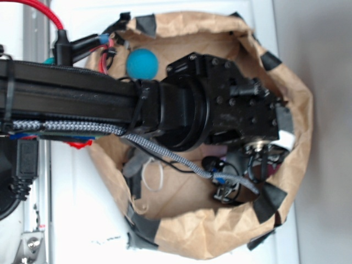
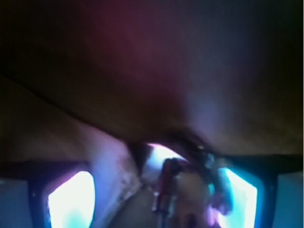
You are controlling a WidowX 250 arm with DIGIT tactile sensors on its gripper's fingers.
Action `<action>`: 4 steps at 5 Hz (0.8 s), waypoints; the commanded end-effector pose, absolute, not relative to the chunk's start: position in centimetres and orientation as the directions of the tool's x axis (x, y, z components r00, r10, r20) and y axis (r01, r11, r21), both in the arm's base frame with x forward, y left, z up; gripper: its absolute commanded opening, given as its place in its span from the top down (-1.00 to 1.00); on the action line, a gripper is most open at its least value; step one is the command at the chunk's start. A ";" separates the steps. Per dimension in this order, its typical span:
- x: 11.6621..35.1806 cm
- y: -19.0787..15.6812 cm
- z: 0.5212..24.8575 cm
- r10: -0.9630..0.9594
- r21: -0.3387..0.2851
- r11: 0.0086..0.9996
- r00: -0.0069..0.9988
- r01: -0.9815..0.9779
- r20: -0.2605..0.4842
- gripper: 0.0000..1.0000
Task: Grab the silver keys.
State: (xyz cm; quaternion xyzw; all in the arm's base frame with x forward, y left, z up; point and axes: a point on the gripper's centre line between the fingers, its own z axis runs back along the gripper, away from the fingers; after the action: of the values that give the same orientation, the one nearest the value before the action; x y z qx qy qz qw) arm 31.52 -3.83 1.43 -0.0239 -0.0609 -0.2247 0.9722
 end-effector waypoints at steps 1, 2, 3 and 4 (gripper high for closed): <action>30.0 -5.3 1.1 -0.468 -0.037 0.879 0.874 0.476 0.131 1.00; 29.9 -5.2 1.5 -0.466 -0.045 0.878 0.873 0.476 0.141 1.00; 30.1 -5.1 1.9 -0.470 -0.045 0.875 0.868 0.482 0.158 1.00; 30.1 -4.8 2.6 -0.476 -0.049 0.870 0.863 0.490 0.171 1.00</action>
State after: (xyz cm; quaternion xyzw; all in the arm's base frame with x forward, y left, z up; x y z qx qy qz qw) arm 30.47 -4.05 1.77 -0.0460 -0.0669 -0.2459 0.9659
